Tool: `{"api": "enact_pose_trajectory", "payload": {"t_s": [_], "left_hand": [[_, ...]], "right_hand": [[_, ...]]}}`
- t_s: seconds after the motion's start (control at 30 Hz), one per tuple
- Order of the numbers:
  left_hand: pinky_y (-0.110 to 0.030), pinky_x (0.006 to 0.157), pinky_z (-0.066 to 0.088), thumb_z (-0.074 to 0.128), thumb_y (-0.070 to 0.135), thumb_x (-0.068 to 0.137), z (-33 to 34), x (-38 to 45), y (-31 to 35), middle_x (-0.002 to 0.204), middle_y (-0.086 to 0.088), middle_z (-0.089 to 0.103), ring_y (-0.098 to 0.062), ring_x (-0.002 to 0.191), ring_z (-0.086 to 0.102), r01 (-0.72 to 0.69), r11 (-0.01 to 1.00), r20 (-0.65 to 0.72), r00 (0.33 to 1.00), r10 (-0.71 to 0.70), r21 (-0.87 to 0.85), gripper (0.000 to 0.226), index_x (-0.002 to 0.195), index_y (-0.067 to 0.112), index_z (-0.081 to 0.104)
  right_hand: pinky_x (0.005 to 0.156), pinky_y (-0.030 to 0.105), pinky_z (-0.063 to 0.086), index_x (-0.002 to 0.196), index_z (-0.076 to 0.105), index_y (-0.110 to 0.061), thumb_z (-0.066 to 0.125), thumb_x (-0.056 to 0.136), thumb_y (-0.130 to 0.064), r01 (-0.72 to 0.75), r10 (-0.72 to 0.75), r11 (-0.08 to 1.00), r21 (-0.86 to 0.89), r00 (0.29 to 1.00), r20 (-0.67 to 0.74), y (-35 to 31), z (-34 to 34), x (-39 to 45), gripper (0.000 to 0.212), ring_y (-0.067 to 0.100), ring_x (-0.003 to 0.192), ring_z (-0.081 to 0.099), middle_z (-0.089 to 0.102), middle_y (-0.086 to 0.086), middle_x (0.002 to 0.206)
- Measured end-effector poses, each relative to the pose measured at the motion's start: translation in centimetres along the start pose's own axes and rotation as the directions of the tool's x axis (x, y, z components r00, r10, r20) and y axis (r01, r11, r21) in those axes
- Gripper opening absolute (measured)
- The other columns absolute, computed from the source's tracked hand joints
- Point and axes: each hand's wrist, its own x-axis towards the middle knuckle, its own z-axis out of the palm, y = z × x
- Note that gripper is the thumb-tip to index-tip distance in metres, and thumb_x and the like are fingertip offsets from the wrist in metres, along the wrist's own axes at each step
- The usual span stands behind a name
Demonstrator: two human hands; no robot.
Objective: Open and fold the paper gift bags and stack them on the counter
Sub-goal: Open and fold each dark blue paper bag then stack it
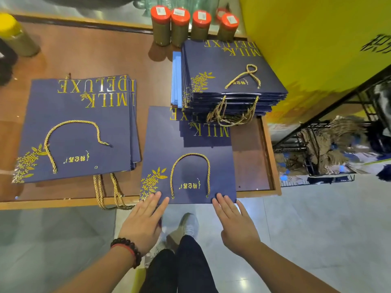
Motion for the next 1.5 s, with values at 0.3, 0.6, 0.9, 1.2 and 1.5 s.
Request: {"api": "enact_pose_trajectory", "payload": {"t_s": [0.3,0.6,0.9,1.2,1.5], "left_hand": [[-0.041,0.116,0.022,0.035,0.036,0.101,-2.9,2.3,0.6,0.16,-0.009,0.014,-0.027,0.147,0.013,0.334,0.858,-0.042,0.925,-0.379,-0.39,0.045,0.145,0.029,0.038],[-0.044,0.086,0.054,0.073,0.028,0.065,-7.0,4.3,-0.7,0.093,-0.01,0.07,-0.032,0.093,0.067,0.44,0.142,0.24,0.701,-0.672,-0.887,0.036,0.095,0.009,0.066],[-0.033,0.066,0.052,0.062,0.009,0.089,-9.2,-2.2,1.1,0.083,-0.012,0.068,-0.024,0.071,0.064,0.335,0.12,0.187,0.748,-0.636,-0.934,0.011,0.097,0.001,0.062],[-0.028,0.057,0.037,0.061,0.005,0.087,-14.7,-6.9,3.6,0.071,-0.002,0.055,-0.014,0.063,0.047,0.026,0.32,-0.214,0.69,-0.691,-0.947,0.01,0.079,0.009,0.056],[-0.033,0.066,0.042,0.063,0.016,0.086,-19.6,-6.9,3.8,0.072,-0.001,0.052,-0.023,0.068,0.05,-0.013,0.364,-0.283,0.657,-0.699,-0.931,0.016,0.077,0.019,0.049]], "right_hand": [[0.103,0.028,0.041,0.145,0.035,-0.02,0.06,0.087,-0.011,-0.23,0.334,0.709,0.667,0.942,-0.031,0.0,-3.0,0.6,0.064,0.02,0.139,0.036,0.021,-0.001,0.16],[0.082,0.042,0.052,0.108,0.058,-0.009,0.064,0.088,-0.029,-0.332,0.554,0.169,0.928,0.81,0.189,0.7,-6.8,3.2,0.029,0.029,0.094,0.063,0.067,0.009,0.105],[0.082,0.041,0.054,0.099,0.057,-0.022,0.06,0.091,-0.037,-0.171,0.567,0.223,0.96,0.823,0.015,-1.5,-9.2,-4.0,0.017,0.017,0.089,0.063,0.066,-0.004,0.095],[0.059,0.024,0.042,0.101,0.058,-0.014,0.063,0.093,-0.026,0.079,0.586,0.227,0.971,0.785,-0.201,-3.8,-13.2,-7.2,0.015,0.008,0.084,0.06,0.062,-0.005,0.093],[0.073,0.038,0.056,0.106,0.061,-0.016,0.066,0.09,-0.03,0.172,0.596,0.225,0.959,0.754,-0.275,-3.1,-18.1,-5.9,0.022,0.017,0.088,0.067,0.069,0.001,0.099]]}}
